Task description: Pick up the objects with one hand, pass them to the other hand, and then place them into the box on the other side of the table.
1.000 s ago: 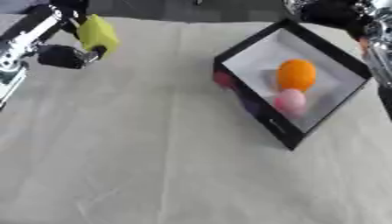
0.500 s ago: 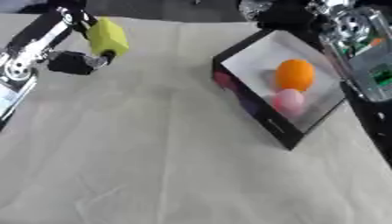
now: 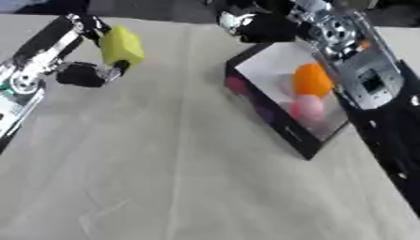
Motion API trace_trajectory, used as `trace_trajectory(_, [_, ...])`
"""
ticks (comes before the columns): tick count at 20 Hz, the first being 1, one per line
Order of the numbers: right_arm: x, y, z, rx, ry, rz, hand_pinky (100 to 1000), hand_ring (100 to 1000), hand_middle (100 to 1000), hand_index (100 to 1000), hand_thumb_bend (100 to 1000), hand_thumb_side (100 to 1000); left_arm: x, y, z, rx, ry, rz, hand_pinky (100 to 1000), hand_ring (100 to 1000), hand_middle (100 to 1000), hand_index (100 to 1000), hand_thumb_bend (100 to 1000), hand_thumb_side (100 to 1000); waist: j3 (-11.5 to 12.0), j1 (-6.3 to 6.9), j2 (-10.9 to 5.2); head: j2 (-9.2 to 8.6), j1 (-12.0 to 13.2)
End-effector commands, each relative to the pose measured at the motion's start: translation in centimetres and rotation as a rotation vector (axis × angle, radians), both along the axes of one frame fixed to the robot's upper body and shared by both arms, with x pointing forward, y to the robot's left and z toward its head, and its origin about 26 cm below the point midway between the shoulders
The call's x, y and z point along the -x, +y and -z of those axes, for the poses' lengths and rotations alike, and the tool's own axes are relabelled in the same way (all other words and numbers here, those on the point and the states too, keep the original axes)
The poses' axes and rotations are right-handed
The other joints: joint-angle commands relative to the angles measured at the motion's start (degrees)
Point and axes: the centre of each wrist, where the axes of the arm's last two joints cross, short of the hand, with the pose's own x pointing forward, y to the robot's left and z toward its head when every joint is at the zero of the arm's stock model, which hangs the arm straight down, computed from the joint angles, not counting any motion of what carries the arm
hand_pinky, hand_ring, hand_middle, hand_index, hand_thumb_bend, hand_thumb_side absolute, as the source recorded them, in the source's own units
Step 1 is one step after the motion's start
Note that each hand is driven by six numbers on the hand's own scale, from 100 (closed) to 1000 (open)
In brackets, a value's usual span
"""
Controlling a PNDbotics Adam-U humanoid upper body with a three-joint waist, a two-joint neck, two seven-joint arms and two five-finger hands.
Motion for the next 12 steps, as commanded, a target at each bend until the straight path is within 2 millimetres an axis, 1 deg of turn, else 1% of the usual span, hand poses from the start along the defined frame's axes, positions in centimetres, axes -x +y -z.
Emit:
trace_trajectory(1, [0.3, 0.8, -0.9, 0.027, -0.031, -0.028, 888, 823, 864, 852, 100, 392, 0.3, -0.3, -0.9, -0.022, -0.045, 0.025, 776, 598, 638, 618, 262, 265, 0.09, -0.68, -3.65, 0.12, -0.43])
trace_trajectory(12, [0.5, 3.4, -0.5, 0.095, -0.026, -0.096, 891, 830, 873, 862, 100, 406, 0.6, -2.0, -0.4, -0.053, -0.075, 0.107, 766, 600, 638, 618, 267, 256, 0.30, -0.78, -3.57, 0.35, -0.79])
